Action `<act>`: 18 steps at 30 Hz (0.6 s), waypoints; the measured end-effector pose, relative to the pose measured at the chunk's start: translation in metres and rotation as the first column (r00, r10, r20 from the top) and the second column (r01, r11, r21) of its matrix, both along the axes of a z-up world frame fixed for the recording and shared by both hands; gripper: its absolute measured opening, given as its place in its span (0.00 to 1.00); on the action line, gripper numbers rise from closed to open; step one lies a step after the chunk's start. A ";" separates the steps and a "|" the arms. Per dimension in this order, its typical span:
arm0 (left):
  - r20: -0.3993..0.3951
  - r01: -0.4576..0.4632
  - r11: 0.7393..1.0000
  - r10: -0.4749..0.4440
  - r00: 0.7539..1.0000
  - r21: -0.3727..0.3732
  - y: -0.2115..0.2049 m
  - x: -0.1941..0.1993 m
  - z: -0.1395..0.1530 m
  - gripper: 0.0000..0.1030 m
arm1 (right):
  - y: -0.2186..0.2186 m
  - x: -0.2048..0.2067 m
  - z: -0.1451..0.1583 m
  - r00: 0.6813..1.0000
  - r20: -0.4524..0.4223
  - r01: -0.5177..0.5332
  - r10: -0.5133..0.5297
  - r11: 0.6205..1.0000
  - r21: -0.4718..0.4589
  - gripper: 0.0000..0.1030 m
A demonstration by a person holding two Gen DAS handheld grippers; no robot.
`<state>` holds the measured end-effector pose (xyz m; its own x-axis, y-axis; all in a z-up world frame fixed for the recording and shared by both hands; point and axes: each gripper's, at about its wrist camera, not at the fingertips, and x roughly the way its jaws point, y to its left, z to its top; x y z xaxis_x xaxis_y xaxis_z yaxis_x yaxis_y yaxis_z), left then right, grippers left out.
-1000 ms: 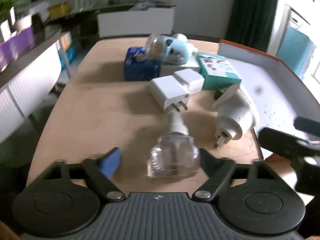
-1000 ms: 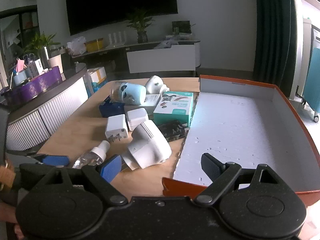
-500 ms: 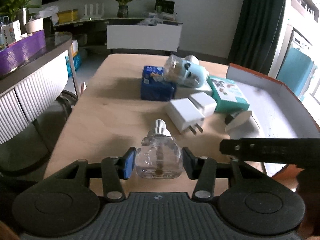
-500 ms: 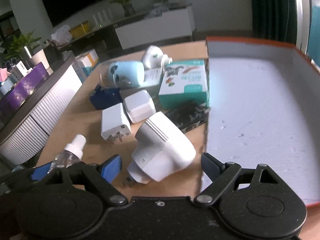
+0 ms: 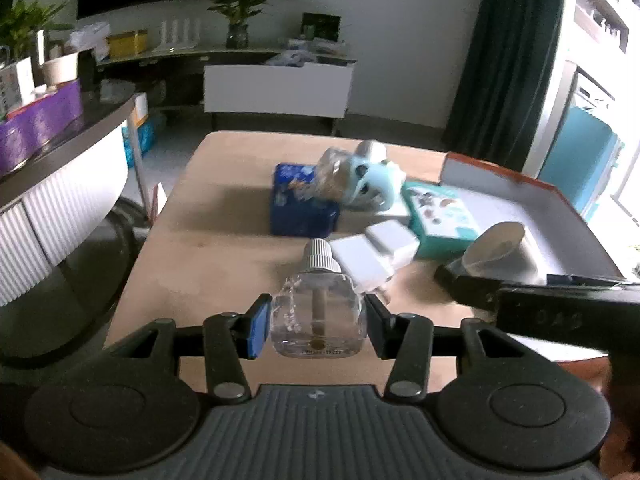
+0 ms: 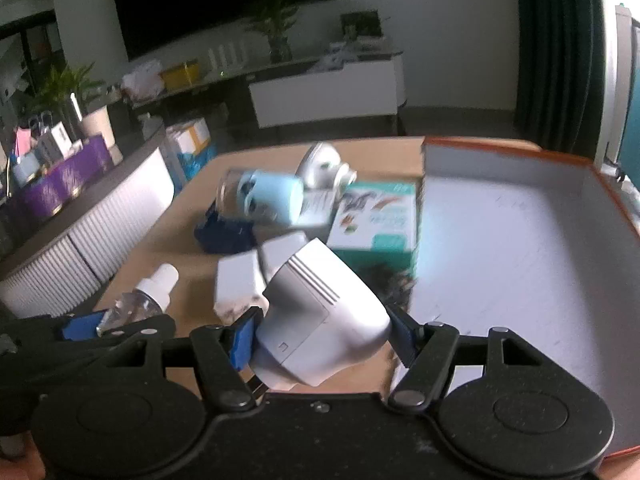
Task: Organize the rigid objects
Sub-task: 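Grasp the clear glass bottle with left gripper while right grasps white plug unit, then carry both items to the foam tray and release them inside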
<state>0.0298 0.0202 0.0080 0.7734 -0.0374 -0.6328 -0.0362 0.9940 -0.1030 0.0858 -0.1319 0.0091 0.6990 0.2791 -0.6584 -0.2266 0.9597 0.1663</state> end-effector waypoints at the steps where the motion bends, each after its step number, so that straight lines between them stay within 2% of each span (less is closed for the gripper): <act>1: 0.001 0.009 1.000 -0.009 1.000 0.000 -0.003 0.001 0.001 0.48 | -0.005 0.000 0.005 1.000 0.010 0.011 -0.011 1.000 -0.003 0.78; 10: 0.005 0.124 0.992 -0.124 0.992 -0.032 -0.039 0.028 0.020 0.48 | -0.053 0.001 0.035 0.992 0.067 0.109 -0.107 0.993 -0.036 0.78; 18: 0.002 0.228 0.972 -0.229 0.974 -0.056 -0.075 0.061 0.034 0.48 | -0.095 0.009 0.046 0.976 0.092 0.204 -0.199 0.978 -0.045 0.78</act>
<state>0.0910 -0.0552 0.0422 0.7374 -0.2481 -0.6283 0.1906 0.9687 -0.1588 0.0950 -0.2269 0.0549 0.7924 0.0930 -0.6029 -0.0392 0.9940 0.1018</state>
